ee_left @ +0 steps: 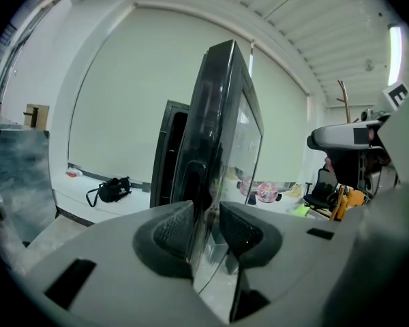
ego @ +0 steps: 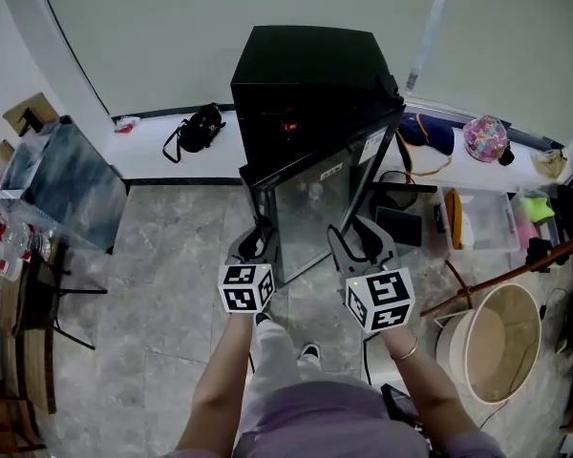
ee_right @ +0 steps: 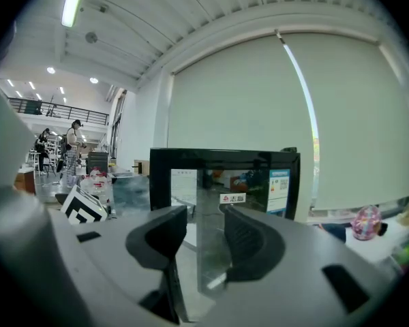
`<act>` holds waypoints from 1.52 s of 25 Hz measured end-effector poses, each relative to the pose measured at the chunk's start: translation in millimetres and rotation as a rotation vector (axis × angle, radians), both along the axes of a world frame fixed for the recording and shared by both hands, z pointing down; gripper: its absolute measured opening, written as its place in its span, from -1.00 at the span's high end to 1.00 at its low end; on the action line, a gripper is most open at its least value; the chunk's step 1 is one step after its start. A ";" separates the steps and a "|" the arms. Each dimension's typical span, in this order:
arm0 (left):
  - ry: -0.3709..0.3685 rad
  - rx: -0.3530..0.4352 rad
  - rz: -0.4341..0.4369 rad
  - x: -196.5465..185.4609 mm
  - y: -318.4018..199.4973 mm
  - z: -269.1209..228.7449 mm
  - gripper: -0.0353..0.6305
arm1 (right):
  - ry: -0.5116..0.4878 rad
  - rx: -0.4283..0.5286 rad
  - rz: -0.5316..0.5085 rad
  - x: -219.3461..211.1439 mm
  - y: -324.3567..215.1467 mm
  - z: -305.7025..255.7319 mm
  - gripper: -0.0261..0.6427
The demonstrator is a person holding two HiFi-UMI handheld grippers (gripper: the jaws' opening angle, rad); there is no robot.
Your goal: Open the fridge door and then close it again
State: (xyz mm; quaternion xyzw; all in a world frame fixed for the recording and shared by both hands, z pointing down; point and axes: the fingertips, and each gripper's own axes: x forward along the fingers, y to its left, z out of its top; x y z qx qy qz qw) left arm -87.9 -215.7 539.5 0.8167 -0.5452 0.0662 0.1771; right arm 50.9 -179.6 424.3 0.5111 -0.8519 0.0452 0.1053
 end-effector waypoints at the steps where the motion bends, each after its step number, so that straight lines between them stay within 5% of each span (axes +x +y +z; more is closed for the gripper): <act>1: -0.002 0.002 -0.002 3.6 5.0 -0.2 0.55 | -0.001 0.003 -0.004 2.3 4.5 -0.8 0.43; 12: -0.027 0.010 0.053 44.8 49.9 -0.6 0.55 | -0.017 0.012 -0.067 -4.3 35.9 -7.6 0.42; 22: -0.043 0.034 0.208 71.4 79.9 -1.2 0.55 | -0.025 0.021 -0.082 -35.4 52.0 -24.7 0.33; 38: -0.135 0.072 0.379 118.4 121.1 1.0 0.45 | 0.029 0.027 0.099 -53.7 63.2 -44.5 0.02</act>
